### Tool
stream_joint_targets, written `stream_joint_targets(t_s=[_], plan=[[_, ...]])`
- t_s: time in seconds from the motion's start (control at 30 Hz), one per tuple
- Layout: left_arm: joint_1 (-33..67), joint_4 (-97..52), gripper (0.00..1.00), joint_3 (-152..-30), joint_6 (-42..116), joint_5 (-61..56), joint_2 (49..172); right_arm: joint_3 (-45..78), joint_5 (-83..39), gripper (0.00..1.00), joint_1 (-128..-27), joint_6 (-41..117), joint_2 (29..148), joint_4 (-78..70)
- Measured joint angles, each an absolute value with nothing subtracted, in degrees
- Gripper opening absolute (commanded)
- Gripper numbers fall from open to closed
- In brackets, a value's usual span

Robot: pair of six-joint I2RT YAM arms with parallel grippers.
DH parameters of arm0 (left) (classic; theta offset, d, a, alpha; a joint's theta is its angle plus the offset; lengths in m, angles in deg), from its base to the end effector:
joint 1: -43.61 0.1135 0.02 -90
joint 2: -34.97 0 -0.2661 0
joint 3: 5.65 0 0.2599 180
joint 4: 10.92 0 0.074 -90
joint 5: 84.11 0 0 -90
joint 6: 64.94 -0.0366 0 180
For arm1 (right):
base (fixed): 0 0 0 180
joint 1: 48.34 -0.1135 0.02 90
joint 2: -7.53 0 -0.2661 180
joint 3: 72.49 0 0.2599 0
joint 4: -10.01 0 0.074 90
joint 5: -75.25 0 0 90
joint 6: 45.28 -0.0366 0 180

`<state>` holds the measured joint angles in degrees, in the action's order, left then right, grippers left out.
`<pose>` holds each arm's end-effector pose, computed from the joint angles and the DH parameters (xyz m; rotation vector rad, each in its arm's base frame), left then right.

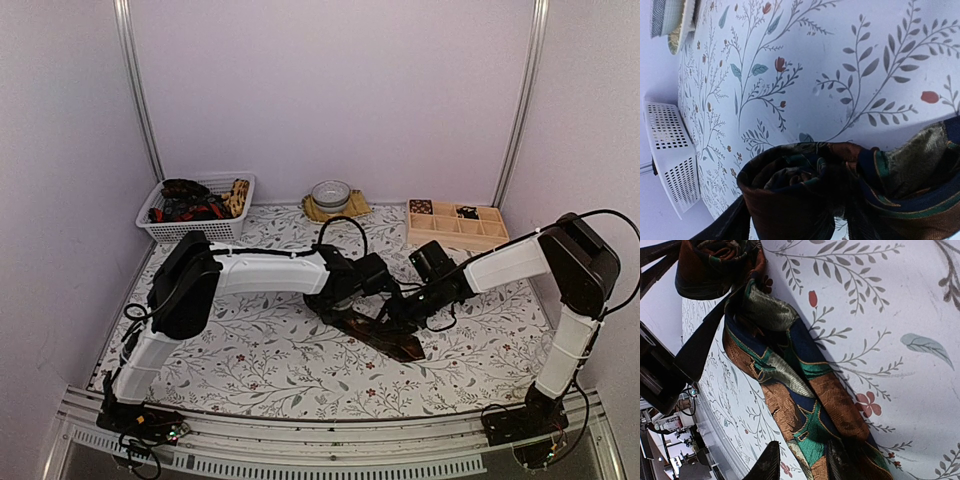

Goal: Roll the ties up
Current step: Roll the tie at the center of the board.

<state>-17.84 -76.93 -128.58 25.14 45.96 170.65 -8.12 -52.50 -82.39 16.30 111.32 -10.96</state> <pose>0.2519 -0.4137 0.1420 1.2183 2.2318 0.6683 0.2651 0.2062 0.1174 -0.3896 2.7794 1.2002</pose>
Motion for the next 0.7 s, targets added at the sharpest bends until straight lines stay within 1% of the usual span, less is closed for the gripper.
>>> stream_joint_targets(t_s=[0.23, 0.4, 0.63, 0.7], plan=[[-17.8, -76.9, 0.64, -128.6, 25.0, 46.6, 170.6, -8.1, -52.4, 0.35, -82.4, 16.3, 111.3, -10.9], [-17.8, -76.8, 0.52, -128.6, 25.0, 46.9, 170.6, -7.7, -51.1, 0.35, -82.4, 16.5, 111.3, -10.9], [-17.8, -76.6, 0.43, -128.6, 25.0, 46.7, 170.6, -6.4, -45.2, 0.35, -82.3, 18.3, 108.4, -13.1], [-17.8, -76.6, 0.42, -128.6, 25.1, 46.6, 170.6, -5.9, -44.3, 0.35, -82.3, 18.9, 107.6, -13.5]])
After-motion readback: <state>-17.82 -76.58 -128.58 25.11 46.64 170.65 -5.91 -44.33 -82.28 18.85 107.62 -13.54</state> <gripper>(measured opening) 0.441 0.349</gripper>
